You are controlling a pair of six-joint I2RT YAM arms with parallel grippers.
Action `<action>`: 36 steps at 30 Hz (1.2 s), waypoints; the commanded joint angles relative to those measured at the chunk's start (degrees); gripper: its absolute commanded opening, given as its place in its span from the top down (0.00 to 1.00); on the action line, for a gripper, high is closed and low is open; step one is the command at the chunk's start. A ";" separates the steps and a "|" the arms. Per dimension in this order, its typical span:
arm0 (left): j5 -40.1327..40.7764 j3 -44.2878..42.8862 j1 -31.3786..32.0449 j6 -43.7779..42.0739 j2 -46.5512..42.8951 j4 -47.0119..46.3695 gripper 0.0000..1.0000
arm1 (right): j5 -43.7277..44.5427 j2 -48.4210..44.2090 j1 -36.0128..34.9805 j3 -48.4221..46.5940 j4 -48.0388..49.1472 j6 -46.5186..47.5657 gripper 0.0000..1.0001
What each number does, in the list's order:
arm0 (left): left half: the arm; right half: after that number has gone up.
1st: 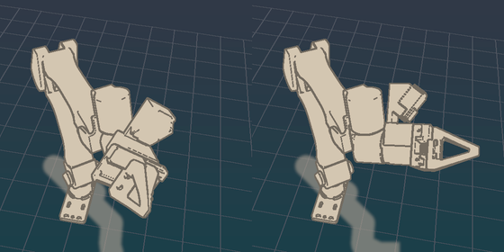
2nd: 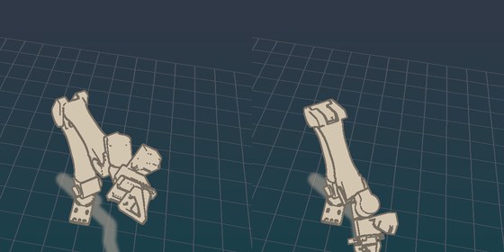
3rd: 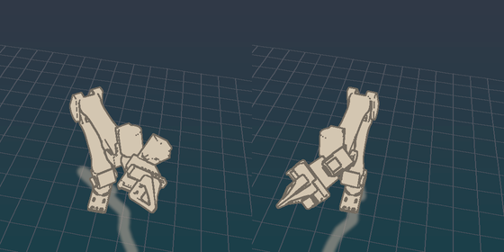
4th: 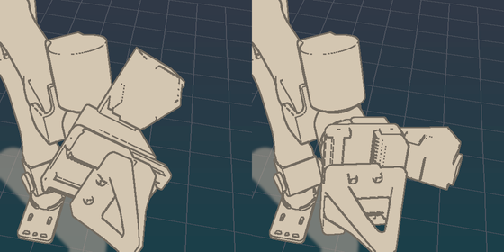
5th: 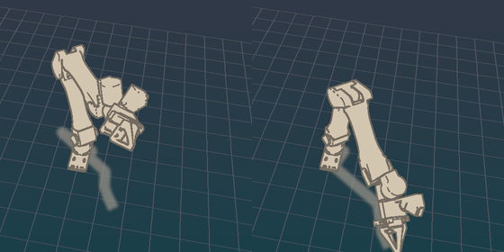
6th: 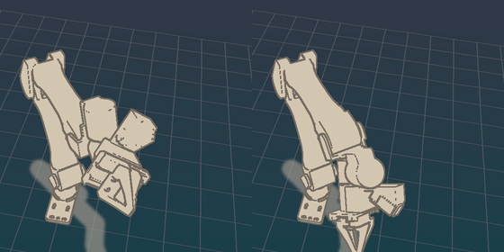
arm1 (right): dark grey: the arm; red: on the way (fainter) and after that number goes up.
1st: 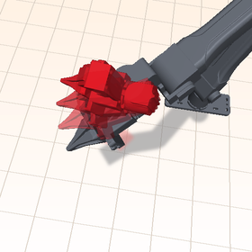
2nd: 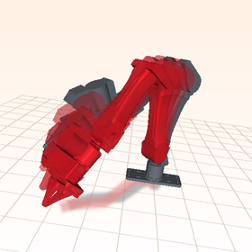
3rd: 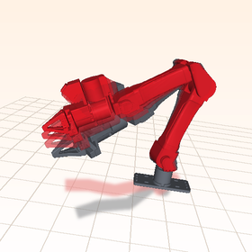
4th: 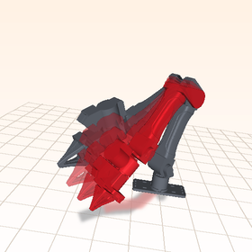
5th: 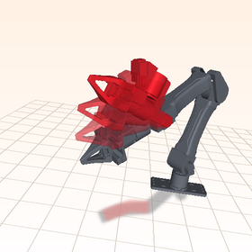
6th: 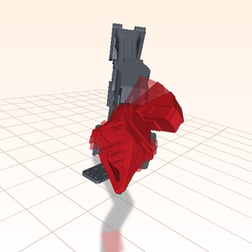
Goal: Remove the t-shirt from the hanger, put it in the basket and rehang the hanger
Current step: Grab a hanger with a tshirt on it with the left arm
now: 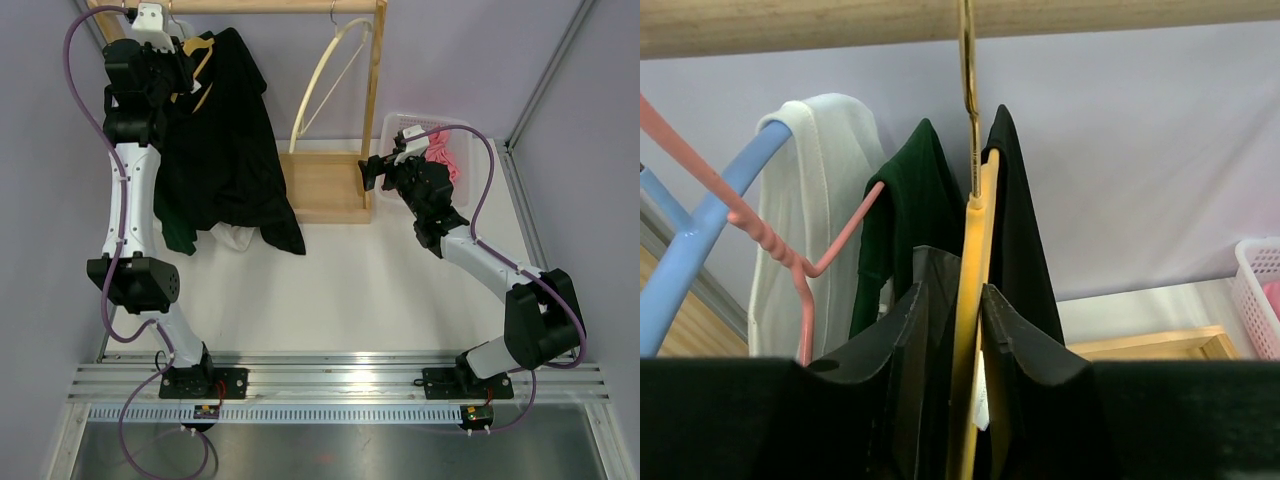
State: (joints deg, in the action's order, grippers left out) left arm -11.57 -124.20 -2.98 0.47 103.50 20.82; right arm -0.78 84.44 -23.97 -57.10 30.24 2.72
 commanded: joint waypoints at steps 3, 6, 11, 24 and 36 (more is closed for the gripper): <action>1.47 -1.48 0.17 -0.03 -2.16 -4.03 0.74 | -0.81 -1.12 -0.38 -1.96 0.70 0.44 0.01; 1.82 -0.43 0.08 -0.03 -2.52 -4.64 0.89 | -0.89 -1.04 -0.29 -1.96 0.61 0.44 0.01; 1.20 -1.22 0.08 0.14 -2.43 -5.09 1.00 | -0.98 -1.04 -0.29 -1.96 0.61 0.44 0.01; 0.94 -10.53 0.79 4.10 0.20 -6.41 1.00 | -0.90 -0.69 -0.38 -2.49 0.44 0.35 0.00; -3.10 -6.32 0.96 5.59 -6.64 -7.73 1.00 | -2.21 0.90 -0.38 -3.81 0.26 -0.35 0.00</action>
State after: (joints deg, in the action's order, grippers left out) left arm -12.49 -130.02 -2.09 5.08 102.28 20.75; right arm -1.34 84.55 -23.97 -58.13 30.11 2.66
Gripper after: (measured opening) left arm 0.057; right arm 0.993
